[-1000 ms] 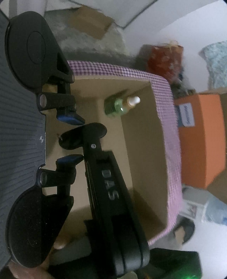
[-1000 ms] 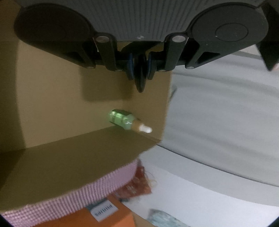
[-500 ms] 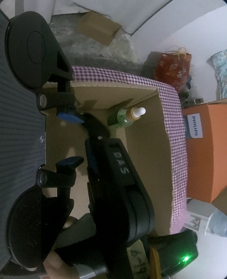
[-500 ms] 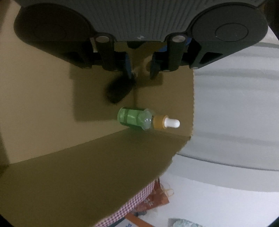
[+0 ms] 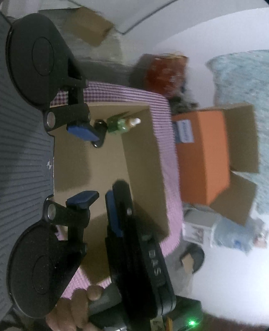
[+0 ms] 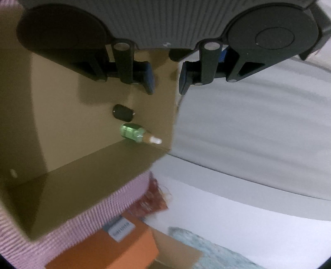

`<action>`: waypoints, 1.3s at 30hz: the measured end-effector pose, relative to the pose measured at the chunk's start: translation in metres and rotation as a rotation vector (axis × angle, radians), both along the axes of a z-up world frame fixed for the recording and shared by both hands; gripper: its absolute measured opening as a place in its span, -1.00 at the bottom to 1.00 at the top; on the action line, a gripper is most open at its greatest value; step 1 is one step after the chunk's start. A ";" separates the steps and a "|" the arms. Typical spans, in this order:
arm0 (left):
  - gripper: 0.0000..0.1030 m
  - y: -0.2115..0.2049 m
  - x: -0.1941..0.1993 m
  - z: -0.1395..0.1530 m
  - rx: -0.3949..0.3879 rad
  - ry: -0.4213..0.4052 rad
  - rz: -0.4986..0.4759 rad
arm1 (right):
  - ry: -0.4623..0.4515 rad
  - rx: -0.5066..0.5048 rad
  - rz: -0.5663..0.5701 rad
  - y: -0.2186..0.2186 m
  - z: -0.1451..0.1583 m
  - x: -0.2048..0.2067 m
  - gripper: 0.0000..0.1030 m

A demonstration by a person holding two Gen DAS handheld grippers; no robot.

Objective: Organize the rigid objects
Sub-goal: 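Lower the black oval object into the box beside the bottle, release, then move the right gripper back to the black cylinder on the table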

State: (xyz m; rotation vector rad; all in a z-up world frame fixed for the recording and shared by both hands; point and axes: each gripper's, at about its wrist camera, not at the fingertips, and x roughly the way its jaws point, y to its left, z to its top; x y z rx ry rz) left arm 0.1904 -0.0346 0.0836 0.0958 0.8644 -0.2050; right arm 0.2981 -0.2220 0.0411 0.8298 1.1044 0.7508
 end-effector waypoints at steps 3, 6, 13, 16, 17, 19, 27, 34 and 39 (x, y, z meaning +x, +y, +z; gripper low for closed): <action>0.09 -0.002 -0.033 0.013 -0.036 -0.059 -0.044 | -0.065 0.036 -0.015 -0.024 0.018 -0.036 -0.46; 0.11 -0.005 -0.060 0.016 -0.071 -0.097 -0.079 | -0.128 0.037 -0.039 -0.050 0.028 -0.075 -0.46; 0.11 -0.022 -0.101 -0.010 -0.145 -0.107 -0.128 | -0.165 0.024 -0.131 -0.095 0.012 -0.154 -0.45; 0.11 -0.034 -0.109 -0.032 -0.160 -0.092 -0.145 | -0.155 -0.017 -0.185 -0.104 -0.004 -0.180 -0.45; 0.11 -0.039 -0.113 -0.039 -0.151 -0.097 -0.145 | -0.150 -0.036 -0.196 -0.104 -0.010 -0.185 -0.45; 0.11 -0.052 -0.119 -0.056 -0.114 -0.128 -0.150 | -0.141 -0.067 -0.215 -0.106 -0.020 -0.194 -0.45; -0.09 -0.086 -0.118 -0.120 -0.005 -0.069 -0.189 | -0.089 -0.227 -0.242 -0.097 -0.058 -0.190 -0.45; -0.20 -0.092 -0.103 -0.136 -0.013 -0.036 -0.209 | -0.066 -0.290 -0.217 -0.078 -0.086 -0.168 -0.46; -0.36 -0.097 -0.096 -0.144 -0.017 -0.005 -0.232 | -0.098 -0.342 -0.193 -0.063 -0.092 -0.146 -0.47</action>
